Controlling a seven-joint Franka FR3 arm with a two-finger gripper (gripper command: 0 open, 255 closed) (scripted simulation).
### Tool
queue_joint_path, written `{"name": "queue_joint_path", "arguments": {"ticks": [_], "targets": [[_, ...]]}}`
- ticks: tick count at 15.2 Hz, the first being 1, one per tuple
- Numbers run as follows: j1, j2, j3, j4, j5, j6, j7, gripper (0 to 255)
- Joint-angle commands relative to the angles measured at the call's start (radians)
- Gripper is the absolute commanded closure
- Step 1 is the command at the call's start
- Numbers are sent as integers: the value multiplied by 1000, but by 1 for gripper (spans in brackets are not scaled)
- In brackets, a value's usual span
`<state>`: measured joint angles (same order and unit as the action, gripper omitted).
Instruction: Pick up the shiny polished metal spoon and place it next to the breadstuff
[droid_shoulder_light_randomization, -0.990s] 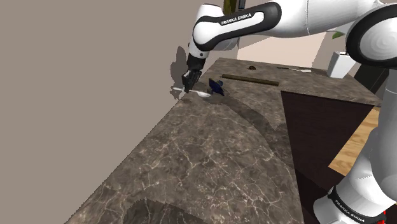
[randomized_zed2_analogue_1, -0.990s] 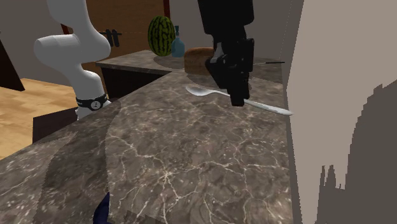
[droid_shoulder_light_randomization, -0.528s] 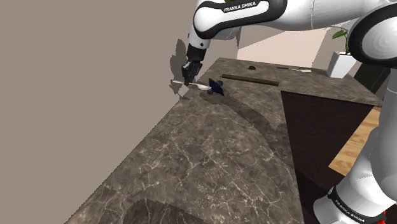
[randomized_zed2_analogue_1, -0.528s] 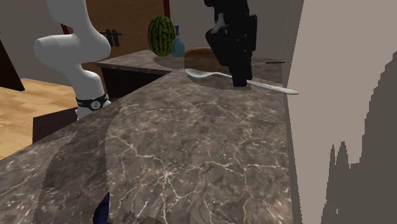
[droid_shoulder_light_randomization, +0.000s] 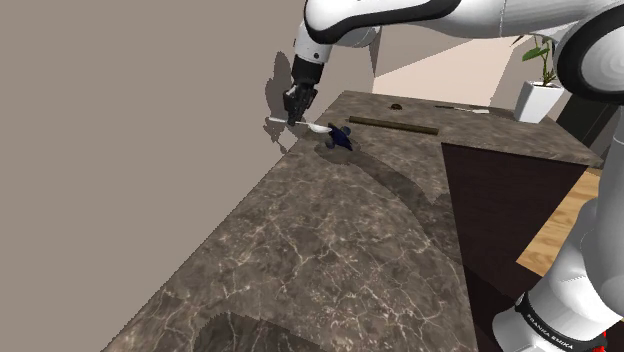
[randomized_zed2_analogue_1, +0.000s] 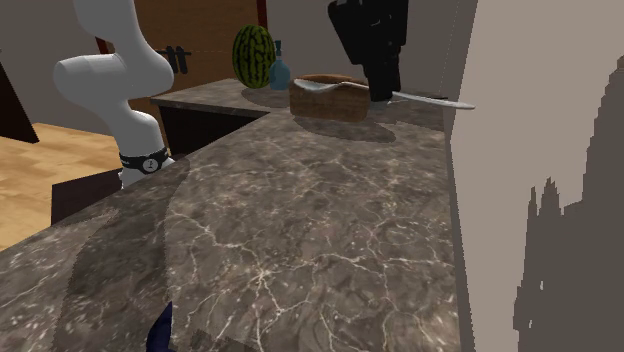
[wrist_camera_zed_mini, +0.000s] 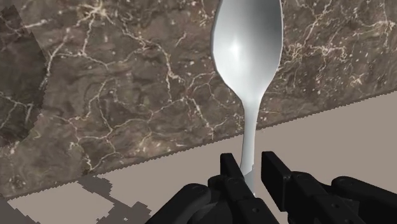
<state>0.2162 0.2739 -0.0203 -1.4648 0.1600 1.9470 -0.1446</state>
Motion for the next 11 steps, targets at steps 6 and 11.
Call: {"name": "queue_joint_path", "arguments": {"ticks": [6,11], "targets": [[92,-119,46,-164,-39,64,141,255],[156,-175,89,-241,-68,95,254,255]]}}
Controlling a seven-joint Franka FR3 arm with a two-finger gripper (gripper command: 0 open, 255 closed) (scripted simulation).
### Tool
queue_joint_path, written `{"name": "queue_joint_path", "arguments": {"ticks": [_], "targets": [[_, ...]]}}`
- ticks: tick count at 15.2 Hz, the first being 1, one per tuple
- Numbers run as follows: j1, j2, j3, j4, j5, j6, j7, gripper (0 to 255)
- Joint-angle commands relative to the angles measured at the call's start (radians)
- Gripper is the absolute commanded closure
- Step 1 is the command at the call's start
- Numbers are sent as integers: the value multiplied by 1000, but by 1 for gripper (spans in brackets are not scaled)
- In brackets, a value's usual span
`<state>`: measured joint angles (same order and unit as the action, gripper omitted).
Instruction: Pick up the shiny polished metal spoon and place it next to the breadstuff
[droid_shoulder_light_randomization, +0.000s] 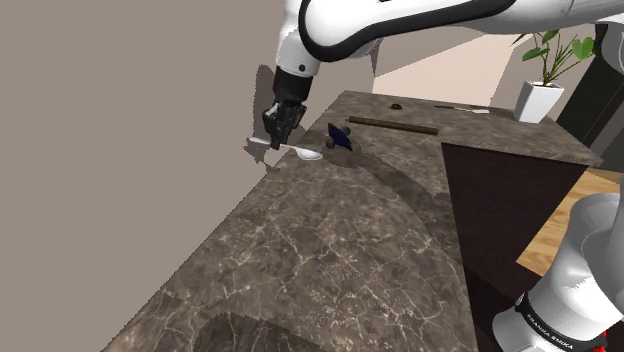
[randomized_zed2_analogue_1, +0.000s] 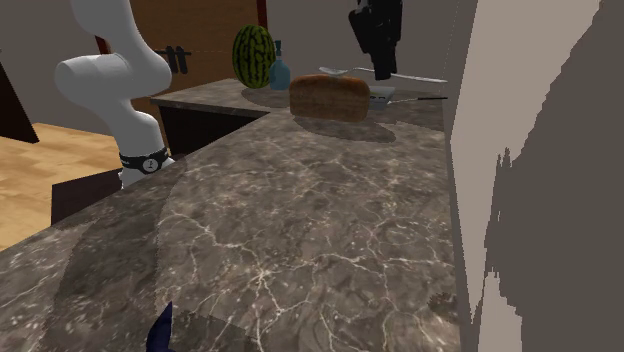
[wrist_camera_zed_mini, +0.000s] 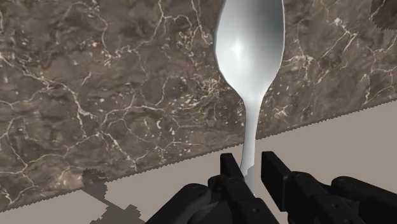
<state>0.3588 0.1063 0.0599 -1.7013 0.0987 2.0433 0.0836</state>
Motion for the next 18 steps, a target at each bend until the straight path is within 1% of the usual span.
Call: {"name": "queue_joint_path", "arguments": {"ticks": [1,5,10,18], "targets": [[25,-16,18,-16,-13,4,49,255],[75,-40,57,-48,-37,19,145,255],[136,-49,109,-61,-71,28,270,255],[238,-13,190,-17,-138,21,475,255]]}}
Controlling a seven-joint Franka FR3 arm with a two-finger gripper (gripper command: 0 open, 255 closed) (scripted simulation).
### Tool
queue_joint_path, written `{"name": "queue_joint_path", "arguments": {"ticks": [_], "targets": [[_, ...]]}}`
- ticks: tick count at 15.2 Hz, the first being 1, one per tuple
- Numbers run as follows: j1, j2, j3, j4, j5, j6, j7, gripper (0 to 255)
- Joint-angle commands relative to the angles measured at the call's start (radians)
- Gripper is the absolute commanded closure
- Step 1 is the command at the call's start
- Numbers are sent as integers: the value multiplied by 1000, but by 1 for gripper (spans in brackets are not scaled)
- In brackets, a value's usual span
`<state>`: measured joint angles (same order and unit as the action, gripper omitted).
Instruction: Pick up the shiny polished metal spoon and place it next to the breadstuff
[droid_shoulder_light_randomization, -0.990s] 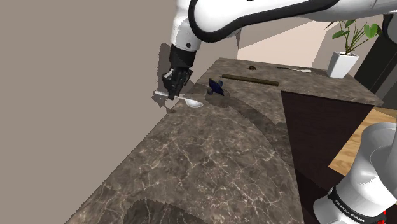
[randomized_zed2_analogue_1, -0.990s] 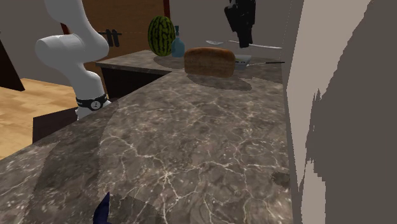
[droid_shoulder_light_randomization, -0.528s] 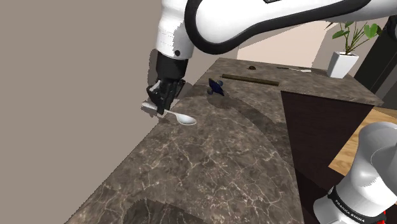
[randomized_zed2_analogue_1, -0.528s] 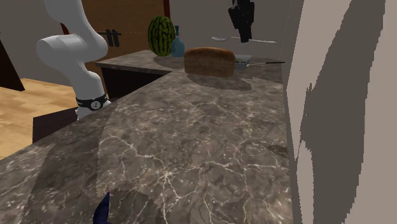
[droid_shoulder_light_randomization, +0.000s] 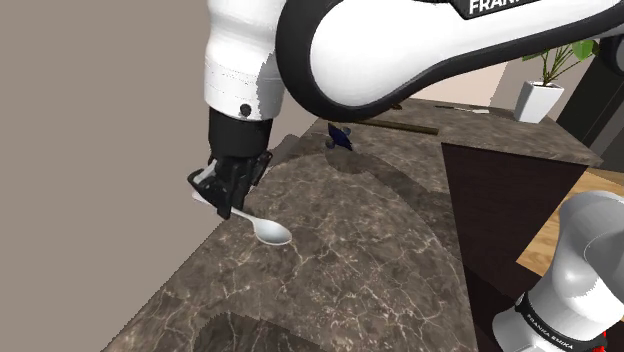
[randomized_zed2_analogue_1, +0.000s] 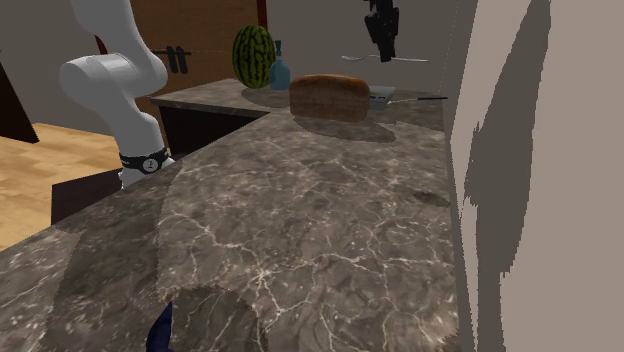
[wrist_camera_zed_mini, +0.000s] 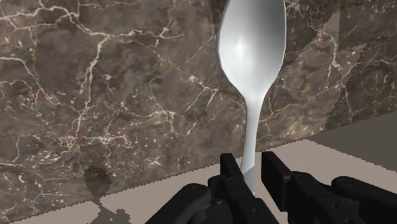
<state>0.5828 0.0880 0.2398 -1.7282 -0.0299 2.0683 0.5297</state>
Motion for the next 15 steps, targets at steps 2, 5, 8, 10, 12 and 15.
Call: {"name": "queue_joint_path", "arguments": {"ticks": [2,5,8,10,12,15], "targets": [[41,25,29,34,-30,-11,81,255],[85,61,56,79,-63,-25,159,255],[132,107,79,138,-100,-46,235,255],[166,143,93,185,-126,-63,284,255],[176,153,95,186,-134,-55,299,255],[174,154,94,146,-136,-15,303,255]]}}
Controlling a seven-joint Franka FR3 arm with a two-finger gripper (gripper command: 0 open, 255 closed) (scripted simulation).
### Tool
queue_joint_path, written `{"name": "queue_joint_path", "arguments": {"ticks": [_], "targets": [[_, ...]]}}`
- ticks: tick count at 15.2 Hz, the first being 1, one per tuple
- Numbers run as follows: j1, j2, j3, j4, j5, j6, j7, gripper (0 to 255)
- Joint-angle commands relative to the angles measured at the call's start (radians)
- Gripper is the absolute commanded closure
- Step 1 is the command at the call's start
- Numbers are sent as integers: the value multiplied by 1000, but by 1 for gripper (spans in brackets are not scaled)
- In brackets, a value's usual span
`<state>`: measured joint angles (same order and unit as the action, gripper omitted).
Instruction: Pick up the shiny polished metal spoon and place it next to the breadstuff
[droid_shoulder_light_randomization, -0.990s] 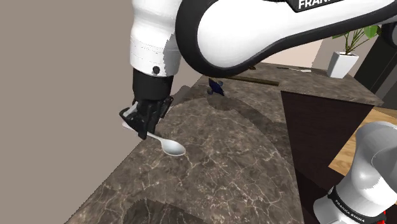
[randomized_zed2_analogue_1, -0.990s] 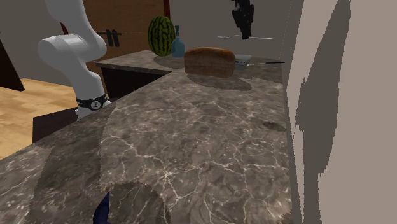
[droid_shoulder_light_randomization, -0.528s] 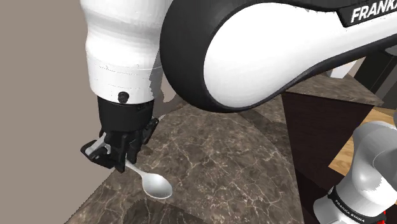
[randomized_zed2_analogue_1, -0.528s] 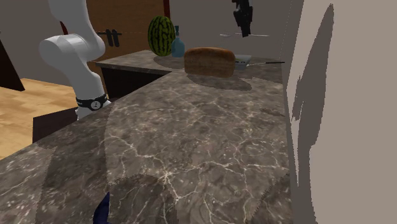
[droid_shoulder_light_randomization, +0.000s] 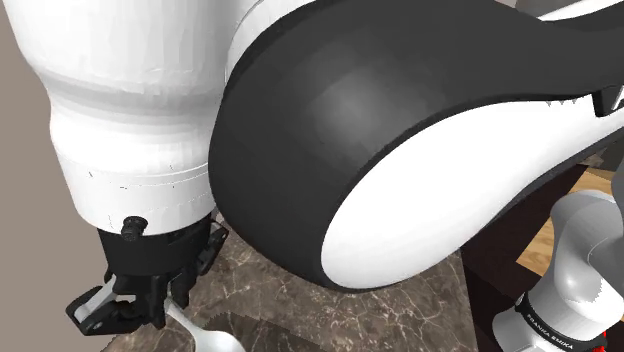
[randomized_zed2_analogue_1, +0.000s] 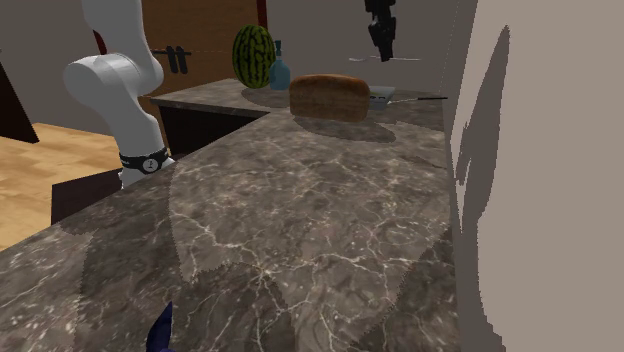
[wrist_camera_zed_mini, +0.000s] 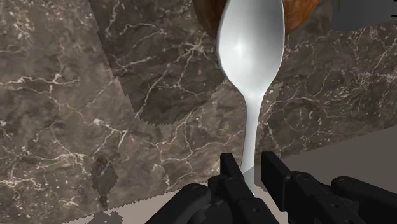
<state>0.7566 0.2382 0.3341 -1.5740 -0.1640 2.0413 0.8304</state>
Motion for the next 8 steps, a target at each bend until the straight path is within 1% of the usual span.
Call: {"name": "queue_joint_path", "arguments": {"ticks": [1,8], "targets": [[0,4,-1,-20,-3,25,4,255],[-2,16,-5,-99,-14,114,16,255]]}}
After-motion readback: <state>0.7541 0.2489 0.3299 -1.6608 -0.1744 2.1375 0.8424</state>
